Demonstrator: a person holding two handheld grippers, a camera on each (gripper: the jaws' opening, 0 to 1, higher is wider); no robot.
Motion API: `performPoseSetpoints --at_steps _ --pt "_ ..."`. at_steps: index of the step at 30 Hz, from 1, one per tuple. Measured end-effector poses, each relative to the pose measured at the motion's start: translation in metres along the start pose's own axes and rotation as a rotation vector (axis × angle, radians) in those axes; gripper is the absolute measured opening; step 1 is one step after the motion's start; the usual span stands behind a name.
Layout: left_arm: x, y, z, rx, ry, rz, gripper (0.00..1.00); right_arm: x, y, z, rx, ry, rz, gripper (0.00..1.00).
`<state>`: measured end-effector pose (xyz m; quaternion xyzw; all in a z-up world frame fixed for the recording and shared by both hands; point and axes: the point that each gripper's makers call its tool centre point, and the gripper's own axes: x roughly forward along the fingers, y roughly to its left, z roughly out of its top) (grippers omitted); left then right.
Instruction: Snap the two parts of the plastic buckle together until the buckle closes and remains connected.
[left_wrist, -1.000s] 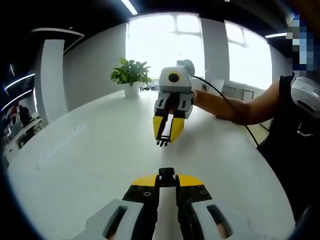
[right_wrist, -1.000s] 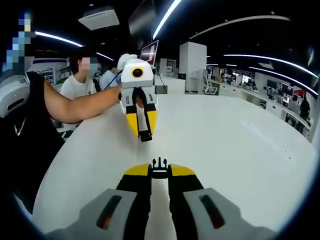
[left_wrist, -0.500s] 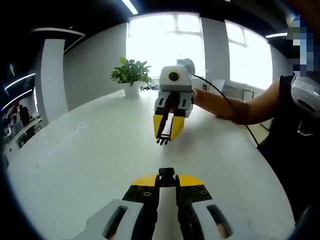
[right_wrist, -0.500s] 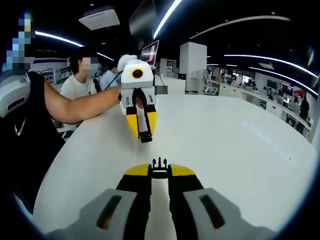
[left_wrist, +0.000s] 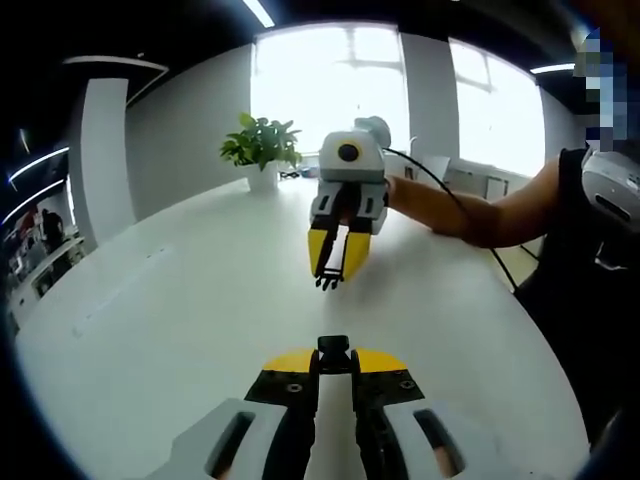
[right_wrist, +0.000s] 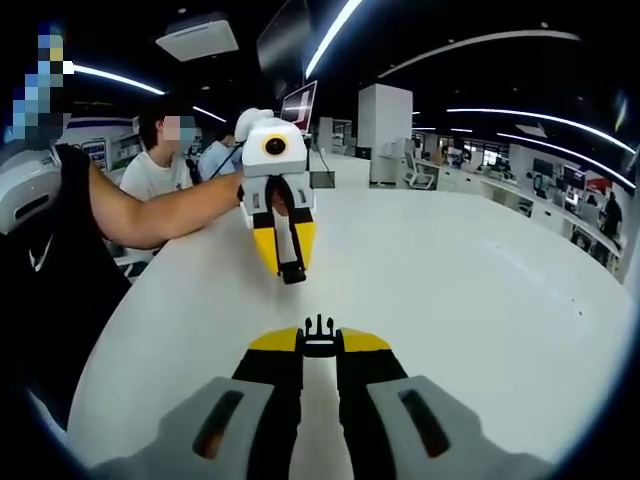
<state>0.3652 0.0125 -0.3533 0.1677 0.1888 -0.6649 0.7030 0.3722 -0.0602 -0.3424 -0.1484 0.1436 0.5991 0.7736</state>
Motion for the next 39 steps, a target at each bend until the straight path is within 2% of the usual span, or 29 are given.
performPoseSetpoints --at_steps 8,18,32,39 --pt "-0.004 0.001 0.000 -0.004 -0.015 0.010 0.11 0.001 0.002 0.001 -0.005 0.002 0.005 0.11" --pt "0.003 -0.004 -0.002 0.009 0.008 -0.008 0.11 0.000 0.007 0.001 -0.004 -0.001 0.009 0.11" --pt "0.004 -0.005 -0.001 0.015 0.005 -0.013 0.11 0.002 0.012 0.000 -0.003 0.006 0.027 0.11" --pt "0.002 -0.006 0.003 0.020 -0.014 -0.016 0.11 0.002 0.013 -0.001 -0.003 0.009 0.033 0.11"
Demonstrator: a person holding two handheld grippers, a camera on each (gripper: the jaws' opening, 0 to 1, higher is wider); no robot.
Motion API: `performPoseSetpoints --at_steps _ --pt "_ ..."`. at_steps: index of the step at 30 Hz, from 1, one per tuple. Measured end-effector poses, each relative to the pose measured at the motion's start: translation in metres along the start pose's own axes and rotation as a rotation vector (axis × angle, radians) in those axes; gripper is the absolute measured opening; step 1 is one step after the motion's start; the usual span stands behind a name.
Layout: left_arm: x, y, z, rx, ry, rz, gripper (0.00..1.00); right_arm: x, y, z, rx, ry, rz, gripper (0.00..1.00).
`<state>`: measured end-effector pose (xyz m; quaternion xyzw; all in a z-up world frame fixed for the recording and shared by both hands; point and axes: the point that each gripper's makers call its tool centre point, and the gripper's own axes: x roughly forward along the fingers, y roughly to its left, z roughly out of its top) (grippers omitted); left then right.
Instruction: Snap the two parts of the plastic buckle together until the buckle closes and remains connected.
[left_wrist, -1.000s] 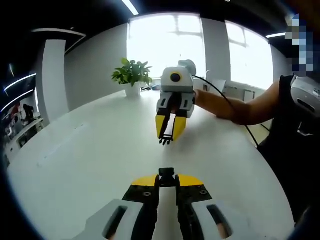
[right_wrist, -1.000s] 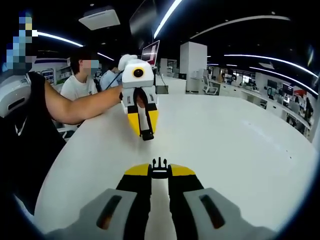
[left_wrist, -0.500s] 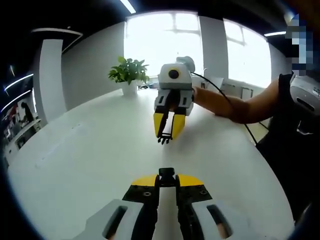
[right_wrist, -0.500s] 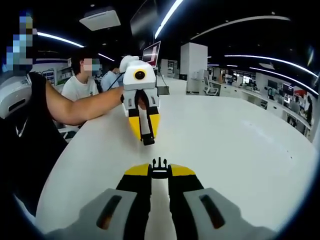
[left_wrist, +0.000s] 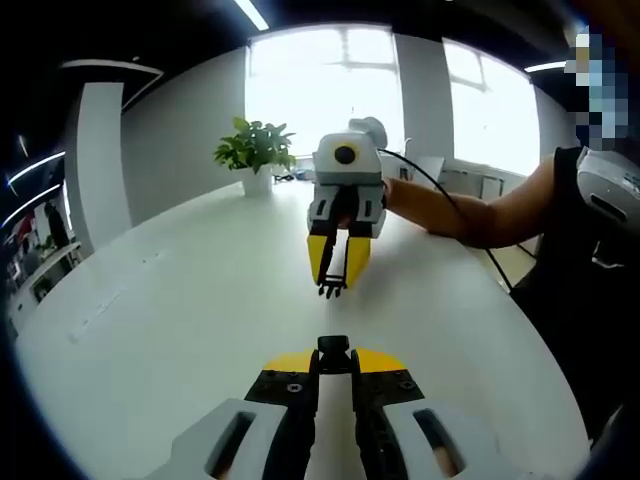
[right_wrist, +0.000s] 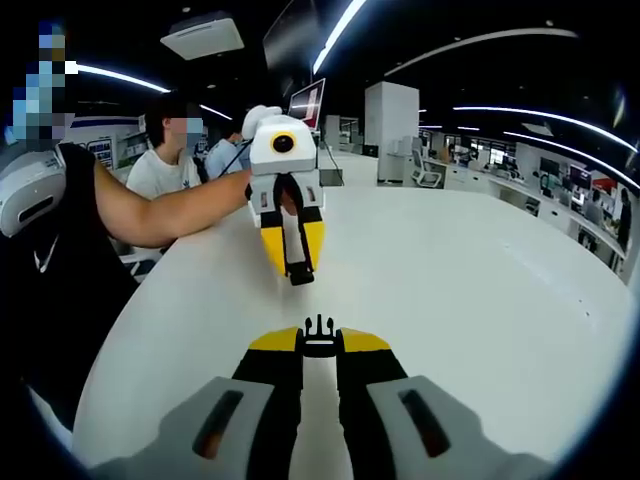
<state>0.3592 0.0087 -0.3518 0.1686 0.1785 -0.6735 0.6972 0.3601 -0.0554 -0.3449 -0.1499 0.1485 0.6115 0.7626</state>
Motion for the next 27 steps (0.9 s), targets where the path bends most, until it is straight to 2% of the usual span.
performPoseSetpoints --at_steps 27 --pt "0.0017 -0.0070 0.0039 0.005 -0.023 -0.036 0.11 0.0048 0.0090 0.0034 0.000 -0.011 0.038 0.11"
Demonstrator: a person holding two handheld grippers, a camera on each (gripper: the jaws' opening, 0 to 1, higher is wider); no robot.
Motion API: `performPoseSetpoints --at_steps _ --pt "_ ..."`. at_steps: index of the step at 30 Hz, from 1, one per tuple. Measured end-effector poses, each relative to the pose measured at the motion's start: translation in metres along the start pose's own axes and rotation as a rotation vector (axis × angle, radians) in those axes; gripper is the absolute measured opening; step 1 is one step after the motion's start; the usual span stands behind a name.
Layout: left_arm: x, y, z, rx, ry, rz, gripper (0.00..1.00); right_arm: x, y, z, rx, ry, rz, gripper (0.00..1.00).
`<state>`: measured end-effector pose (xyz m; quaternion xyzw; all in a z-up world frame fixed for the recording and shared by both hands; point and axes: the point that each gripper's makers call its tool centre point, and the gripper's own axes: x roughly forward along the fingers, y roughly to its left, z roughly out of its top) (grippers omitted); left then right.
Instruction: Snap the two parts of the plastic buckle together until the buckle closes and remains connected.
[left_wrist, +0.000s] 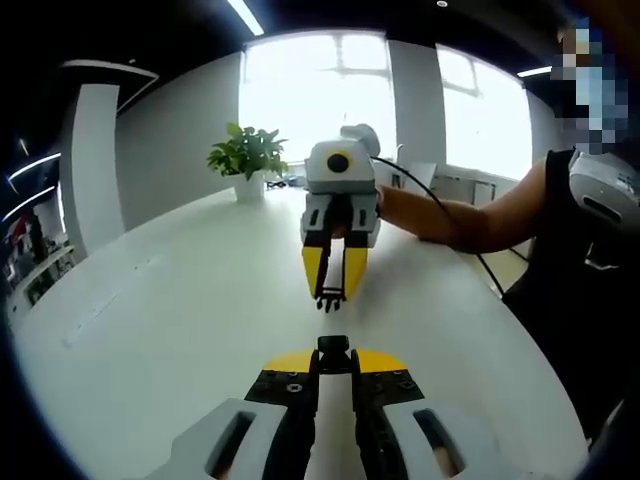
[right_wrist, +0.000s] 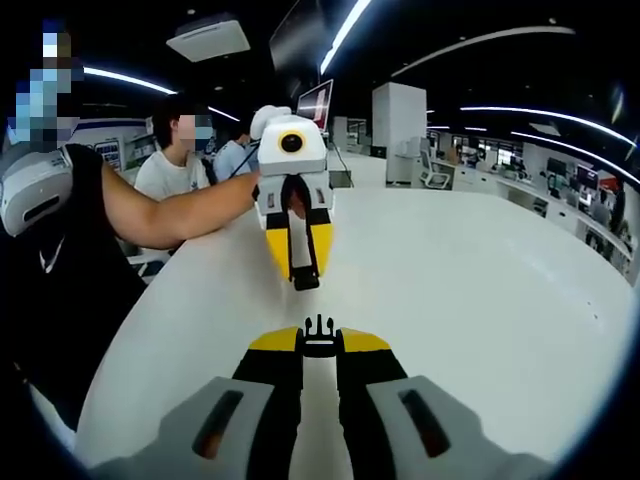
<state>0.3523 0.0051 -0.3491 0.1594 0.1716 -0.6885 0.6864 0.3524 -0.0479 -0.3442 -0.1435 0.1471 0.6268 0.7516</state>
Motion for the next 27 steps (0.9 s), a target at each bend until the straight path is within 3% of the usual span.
performPoseSetpoints --at_steps 27 --pt "0.0062 -0.0070 0.0042 0.009 -0.009 -0.020 0.11 0.0028 0.0044 0.0009 -0.005 0.006 0.021 0.11"
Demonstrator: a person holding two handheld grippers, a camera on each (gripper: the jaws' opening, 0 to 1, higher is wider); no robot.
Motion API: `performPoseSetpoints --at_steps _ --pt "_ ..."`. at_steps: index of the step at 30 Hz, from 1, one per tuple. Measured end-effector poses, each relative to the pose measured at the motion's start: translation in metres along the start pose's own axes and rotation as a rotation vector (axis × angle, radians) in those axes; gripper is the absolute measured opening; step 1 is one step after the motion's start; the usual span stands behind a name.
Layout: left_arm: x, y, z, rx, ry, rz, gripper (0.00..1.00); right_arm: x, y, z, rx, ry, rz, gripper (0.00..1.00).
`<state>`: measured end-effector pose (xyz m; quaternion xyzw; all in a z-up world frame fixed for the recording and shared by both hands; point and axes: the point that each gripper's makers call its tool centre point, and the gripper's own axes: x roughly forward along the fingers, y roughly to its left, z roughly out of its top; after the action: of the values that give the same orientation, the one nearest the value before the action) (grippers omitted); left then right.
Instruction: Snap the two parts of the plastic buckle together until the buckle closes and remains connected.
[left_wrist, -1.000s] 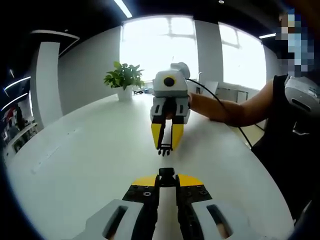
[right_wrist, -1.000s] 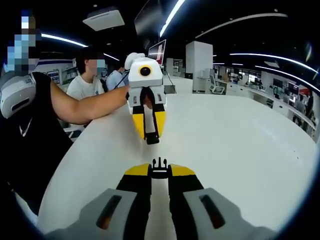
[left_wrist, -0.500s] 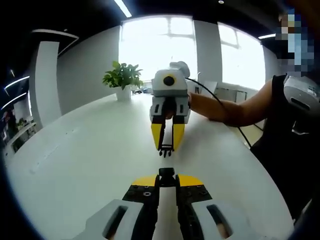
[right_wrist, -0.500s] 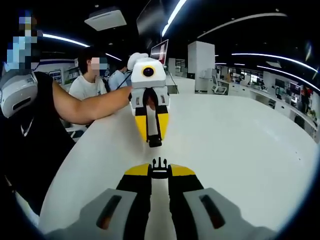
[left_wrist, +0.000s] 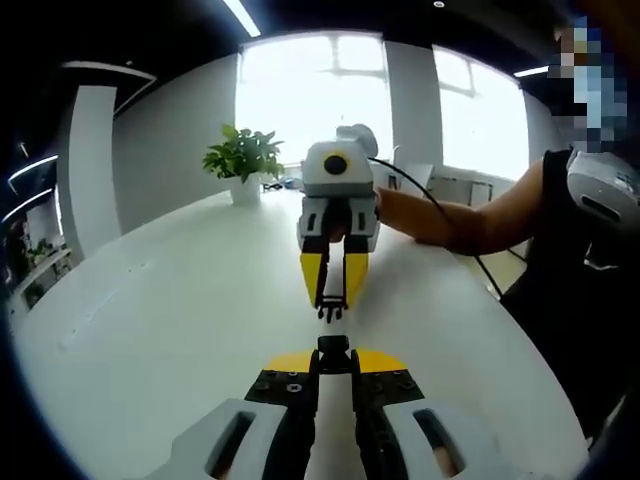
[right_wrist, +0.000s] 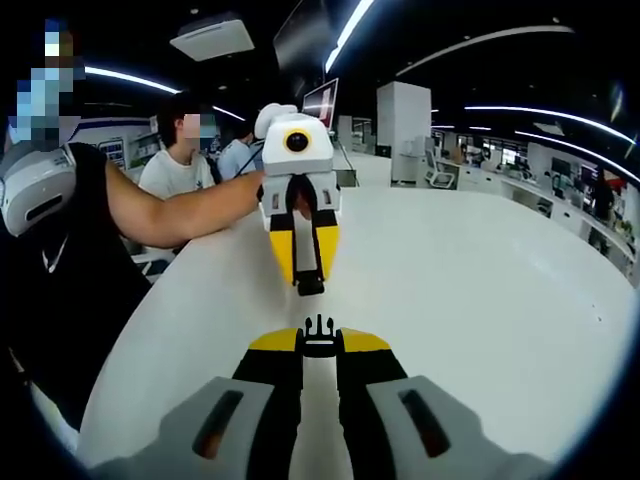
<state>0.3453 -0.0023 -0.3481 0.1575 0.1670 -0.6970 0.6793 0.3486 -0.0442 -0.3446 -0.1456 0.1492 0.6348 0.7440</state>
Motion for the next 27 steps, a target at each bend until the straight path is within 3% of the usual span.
performPoseSetpoints --at_steps 27 --pt "0.0044 -0.0017 0.0022 -0.003 -0.008 -0.016 0.11 0.0008 0.0063 0.0035 -0.007 -0.011 0.019 0.11"
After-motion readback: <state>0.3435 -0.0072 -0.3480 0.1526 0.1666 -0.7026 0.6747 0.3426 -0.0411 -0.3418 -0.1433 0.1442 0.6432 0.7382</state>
